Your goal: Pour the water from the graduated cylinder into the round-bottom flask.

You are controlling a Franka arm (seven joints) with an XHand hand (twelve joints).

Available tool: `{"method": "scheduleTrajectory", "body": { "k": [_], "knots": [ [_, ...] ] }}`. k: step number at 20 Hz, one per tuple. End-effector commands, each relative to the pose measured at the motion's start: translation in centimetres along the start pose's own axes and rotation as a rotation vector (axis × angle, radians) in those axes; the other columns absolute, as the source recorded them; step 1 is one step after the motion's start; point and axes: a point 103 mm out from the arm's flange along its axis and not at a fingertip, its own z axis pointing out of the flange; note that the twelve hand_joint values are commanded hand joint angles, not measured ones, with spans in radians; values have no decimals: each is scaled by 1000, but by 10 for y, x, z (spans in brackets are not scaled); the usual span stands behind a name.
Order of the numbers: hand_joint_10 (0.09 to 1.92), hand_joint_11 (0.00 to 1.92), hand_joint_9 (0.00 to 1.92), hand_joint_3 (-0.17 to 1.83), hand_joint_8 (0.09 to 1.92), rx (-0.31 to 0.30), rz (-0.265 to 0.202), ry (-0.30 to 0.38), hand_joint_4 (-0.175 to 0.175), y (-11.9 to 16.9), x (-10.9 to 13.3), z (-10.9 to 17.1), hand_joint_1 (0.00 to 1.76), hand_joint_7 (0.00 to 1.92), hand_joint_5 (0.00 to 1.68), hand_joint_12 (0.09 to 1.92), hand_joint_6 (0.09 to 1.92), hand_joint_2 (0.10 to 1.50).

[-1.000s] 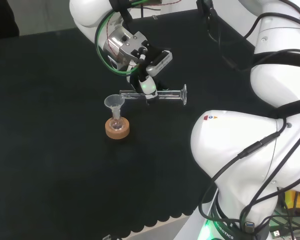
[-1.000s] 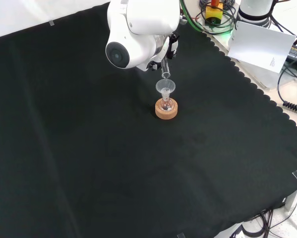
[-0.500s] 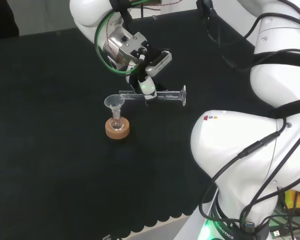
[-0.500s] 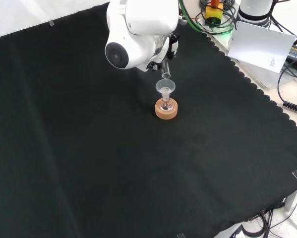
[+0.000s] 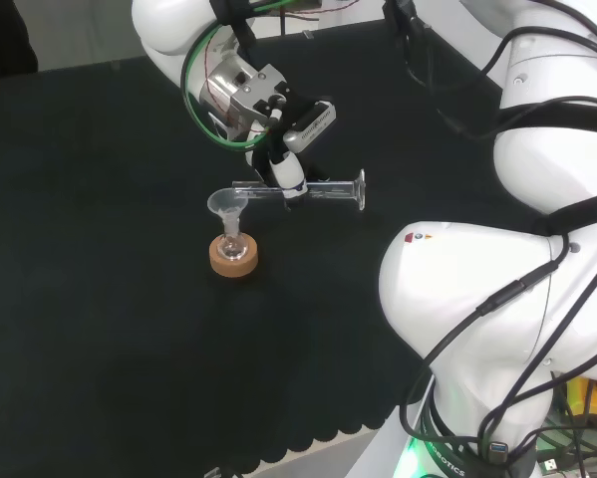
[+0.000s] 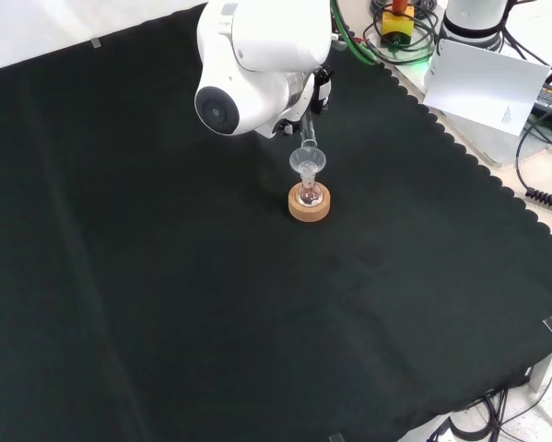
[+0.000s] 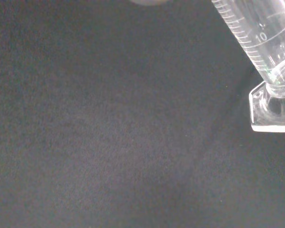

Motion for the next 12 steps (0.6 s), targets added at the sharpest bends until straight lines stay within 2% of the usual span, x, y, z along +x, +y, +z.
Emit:
{"method": "scheduleTrajectory", "body": {
  "k": [1,12],
  "knots": [
    [102,1072,1400,0,1014,-6,7,15,-175,2,-1,1,1259,995,955,868,1022,1119],
    [98,1076,1403,-1,1010,20,14,-9,-175,-3,4,-6,1260,997,958,867,1018,1118]
  ]
}}
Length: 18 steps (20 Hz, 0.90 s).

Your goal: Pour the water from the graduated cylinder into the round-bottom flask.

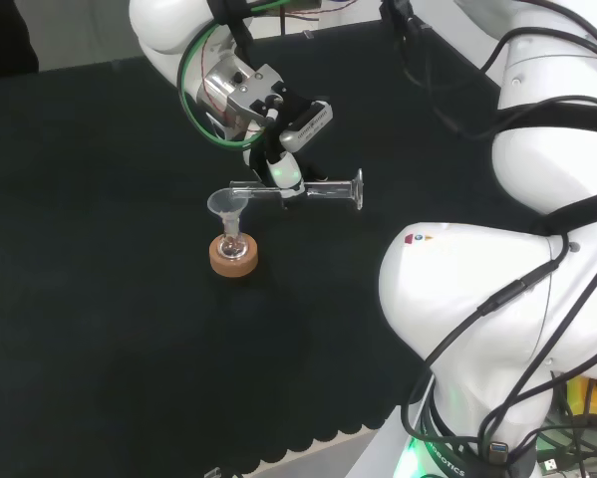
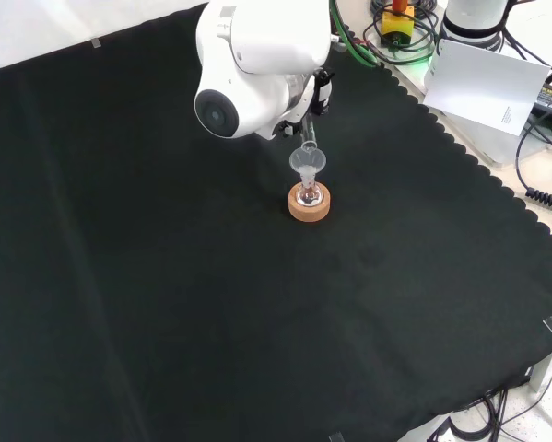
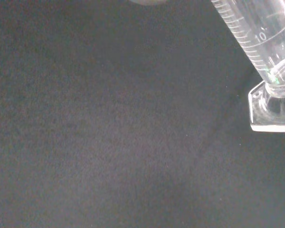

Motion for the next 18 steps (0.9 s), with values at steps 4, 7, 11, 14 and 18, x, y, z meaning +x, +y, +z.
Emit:
{"method": "scheduleTrajectory", "body": {
  "k": [4,7,11,14,18],
  "knots": [
    [97,1078,1405,-1,1009,21,16,-9,-175,-3,-1,0,1260,998,959,866,1018,1117],
    [96,1079,1405,-1,1008,22,19,-8,-175,-5,-2,-1,1260,998,959,865,1017,1117],
    [95,1080,1407,-1,1008,19,16,-7,-175,-5,-2,0,1260,998,959,863,1016,1117],
    [94,1080,1408,0,1007,13,15,-7,-175,-6,-2,0,1260,999,960,862,1016,1117],
    [93,1080,1409,0,1007,4,13,-2,-175,-5,-1,2,1260,999,960,860,1015,1117]
  ]
}}
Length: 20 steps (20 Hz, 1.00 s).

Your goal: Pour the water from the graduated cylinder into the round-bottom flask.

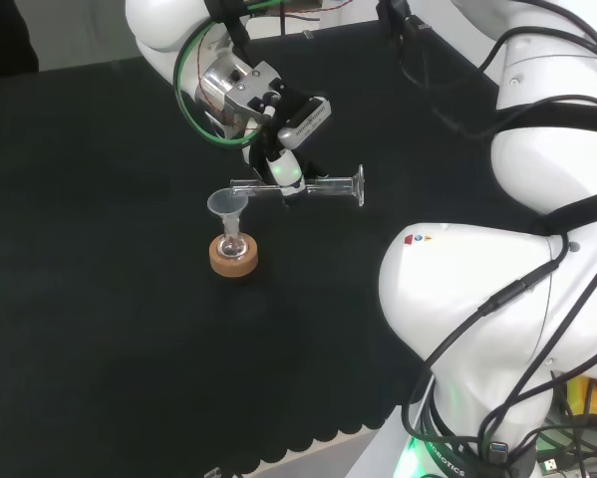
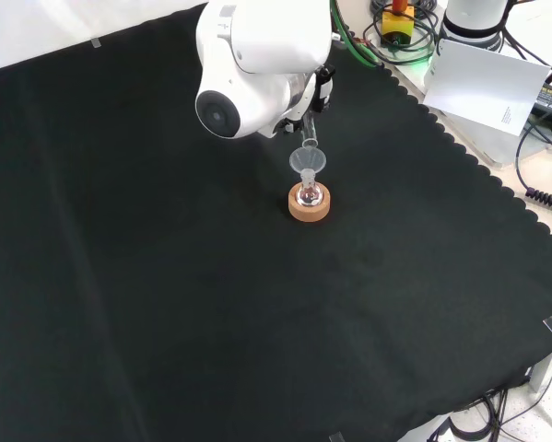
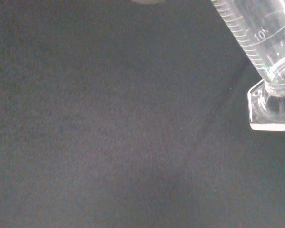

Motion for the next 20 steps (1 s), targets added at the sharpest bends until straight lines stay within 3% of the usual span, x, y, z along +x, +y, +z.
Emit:
{"method": "scheduleTrajectory", "body": {
  "k": [1,7,11,13,20],
  "knots": [
    [92,1082,1409,0,1007,-12,-4,9,-175,1,0,2,1260,999,960,861,1015,1117],
    [90,1088,1409,0,1007,-20,-22,9,-175,2,2,1,1260,999,960,859,1015,1117],
    [88,1089,1409,0,1009,-97,-56,23,-175,-2,5,-2,1260,997,959,858,1016,1117],
    [87,1089,1407,0,1010,-174,-81,32,-175,-5,5,-3,1260,996,958,856,1017,1117],
    [87,1081,1402,1,1027,-275,-98,58,-175,-13,-5,-3,1258,986,947,850,1033,1122]
  ]
}}
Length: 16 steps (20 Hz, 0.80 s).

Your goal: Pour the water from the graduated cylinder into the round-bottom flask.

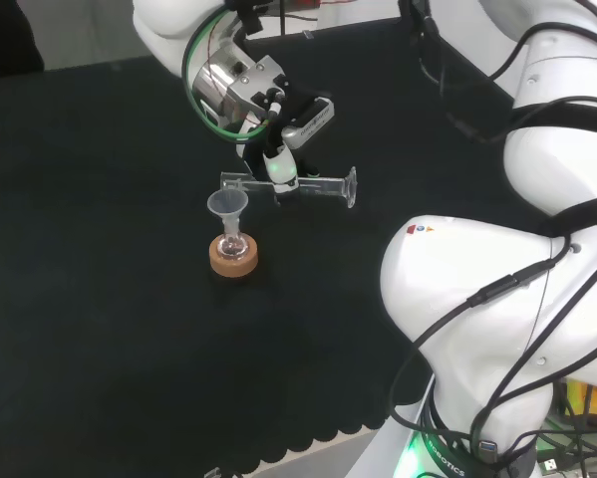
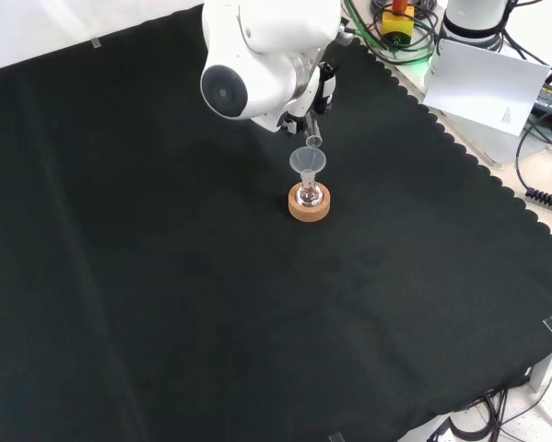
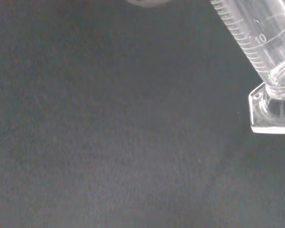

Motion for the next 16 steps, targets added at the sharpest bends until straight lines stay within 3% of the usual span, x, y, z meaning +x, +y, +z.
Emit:
{"method": "scheduleTrajectory", "body": {
  "k": [1,7,16],
  "knots": [
    [87,1081,1401,1,1028,-166,-36,34,-175,-6,-10,1,1258,985,946,849,1035,1122],
    [87,1079,1397,1,1033,-231,-66,109,-175,-5,-25,9,1257,981,943,849,1040,1124],
    [87,1078,1392,2,1042,-460,-112,237,-175,0,-47,27,1256,975,937,851,1048,1127]
  ]
}}
